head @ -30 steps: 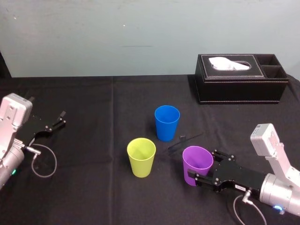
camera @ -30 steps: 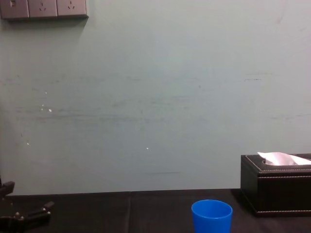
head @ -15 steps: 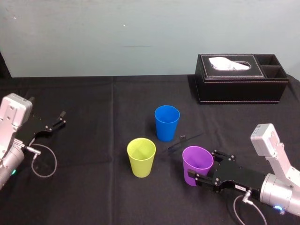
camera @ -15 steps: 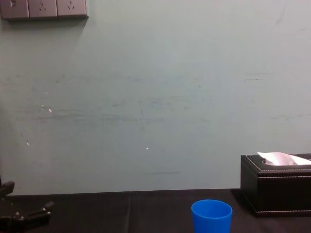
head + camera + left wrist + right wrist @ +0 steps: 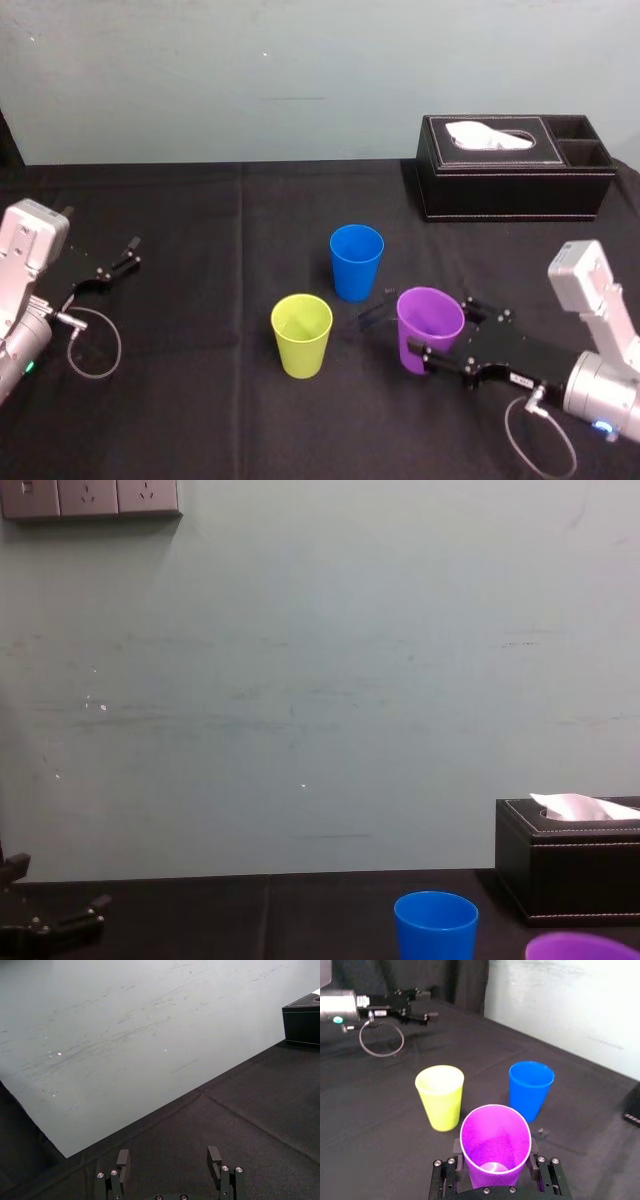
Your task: Stack the three plastic cups sequentially using one hand.
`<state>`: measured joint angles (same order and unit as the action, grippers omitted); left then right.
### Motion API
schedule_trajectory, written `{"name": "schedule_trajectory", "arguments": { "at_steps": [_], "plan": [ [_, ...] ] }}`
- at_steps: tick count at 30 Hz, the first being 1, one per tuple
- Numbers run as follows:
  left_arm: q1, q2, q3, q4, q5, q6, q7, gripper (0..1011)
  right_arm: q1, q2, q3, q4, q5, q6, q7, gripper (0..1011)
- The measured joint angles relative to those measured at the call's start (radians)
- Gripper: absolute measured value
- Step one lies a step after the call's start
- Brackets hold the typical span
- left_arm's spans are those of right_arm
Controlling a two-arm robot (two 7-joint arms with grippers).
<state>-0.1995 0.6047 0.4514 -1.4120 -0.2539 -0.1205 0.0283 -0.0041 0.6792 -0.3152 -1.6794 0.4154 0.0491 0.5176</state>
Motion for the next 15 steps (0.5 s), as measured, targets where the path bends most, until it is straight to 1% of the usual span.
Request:
{"name": "schedule_trajectory", "arguments": {
  "at_steps": [7, 10, 15],
  "plan": [
    [0.0, 0.0, 0.0, 0.0, 0.0, 0.0, 0.0, 1010, -0.002, 0.008, 0.033, -0.062, 0.025, 0.043, -0.024, 734],
    [0.0, 0.0, 0.0, 0.0, 0.0, 0.0, 0.0, 1010, 0.01, 0.01, 0.046, -0.097, 0.034, 0.067, -0.038, 734],
    [0.0, 0.0, 0.0, 0.0, 0.0, 0.0, 0.0, 1010, 0.039, 0.005, 0.049, -0.118, 0.04, 0.092, -0.053, 734]
  ]
}}
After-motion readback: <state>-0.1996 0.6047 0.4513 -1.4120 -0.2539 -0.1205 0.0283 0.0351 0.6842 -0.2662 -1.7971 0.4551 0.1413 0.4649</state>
